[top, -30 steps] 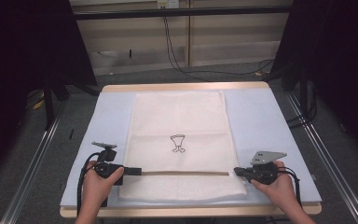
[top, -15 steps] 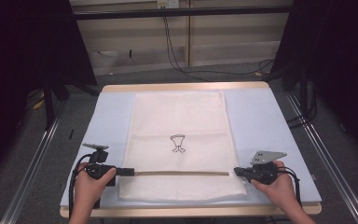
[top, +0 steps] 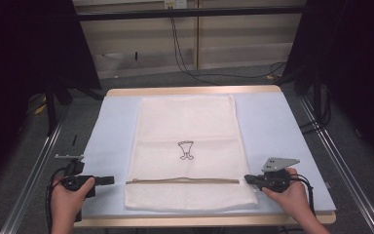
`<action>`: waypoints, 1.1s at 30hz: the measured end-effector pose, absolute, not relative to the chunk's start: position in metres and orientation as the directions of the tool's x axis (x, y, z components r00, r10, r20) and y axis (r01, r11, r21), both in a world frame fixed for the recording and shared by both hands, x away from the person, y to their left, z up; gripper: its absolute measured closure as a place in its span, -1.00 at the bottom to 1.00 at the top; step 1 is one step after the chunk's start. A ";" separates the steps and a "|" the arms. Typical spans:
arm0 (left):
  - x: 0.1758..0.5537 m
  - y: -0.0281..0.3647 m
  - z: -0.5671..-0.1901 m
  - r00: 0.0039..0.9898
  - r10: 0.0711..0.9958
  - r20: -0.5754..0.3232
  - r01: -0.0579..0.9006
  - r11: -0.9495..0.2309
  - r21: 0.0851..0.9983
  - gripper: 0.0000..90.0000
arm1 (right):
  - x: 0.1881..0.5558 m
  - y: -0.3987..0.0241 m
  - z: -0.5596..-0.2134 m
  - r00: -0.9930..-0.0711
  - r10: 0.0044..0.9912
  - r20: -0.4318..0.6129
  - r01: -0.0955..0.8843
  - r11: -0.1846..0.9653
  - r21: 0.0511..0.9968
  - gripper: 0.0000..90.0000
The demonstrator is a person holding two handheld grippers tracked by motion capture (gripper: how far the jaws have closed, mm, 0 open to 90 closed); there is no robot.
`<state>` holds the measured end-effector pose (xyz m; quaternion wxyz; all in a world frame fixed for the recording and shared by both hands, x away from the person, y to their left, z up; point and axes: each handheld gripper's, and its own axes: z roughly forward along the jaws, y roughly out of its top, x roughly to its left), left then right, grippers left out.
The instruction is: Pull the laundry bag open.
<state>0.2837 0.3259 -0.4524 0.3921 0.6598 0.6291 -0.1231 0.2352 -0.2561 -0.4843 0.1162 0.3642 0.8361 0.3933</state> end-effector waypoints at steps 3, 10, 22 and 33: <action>0.285 0.318 -0.451 0.220 0.738 -0.638 0.921 0.058 0.385 1.00 | 0.235 -0.257 -0.485 -0.707 0.701 0.096 0.516 0.418 0.747 1.00; 0.289 0.303 -0.448 0.279 0.781 -0.559 0.888 0.011 0.459 0.62 | 0.235 -0.269 -0.476 -0.626 0.780 0.018 0.469 0.358 0.807 0.43; 0.289 0.290 -0.447 0.341 0.775 -0.532 0.852 -0.015 0.524 0.11 | 0.243 -0.288 -0.476 -0.487 0.872 0.040 0.554 0.273 0.787 -0.42; 0.301 0.244 -0.464 0.247 0.703 -0.667 0.955 -0.058 0.292 0.67 | 0.241 -0.271 -0.474 -0.576 0.817 0.045 0.517 0.321 0.794 -0.28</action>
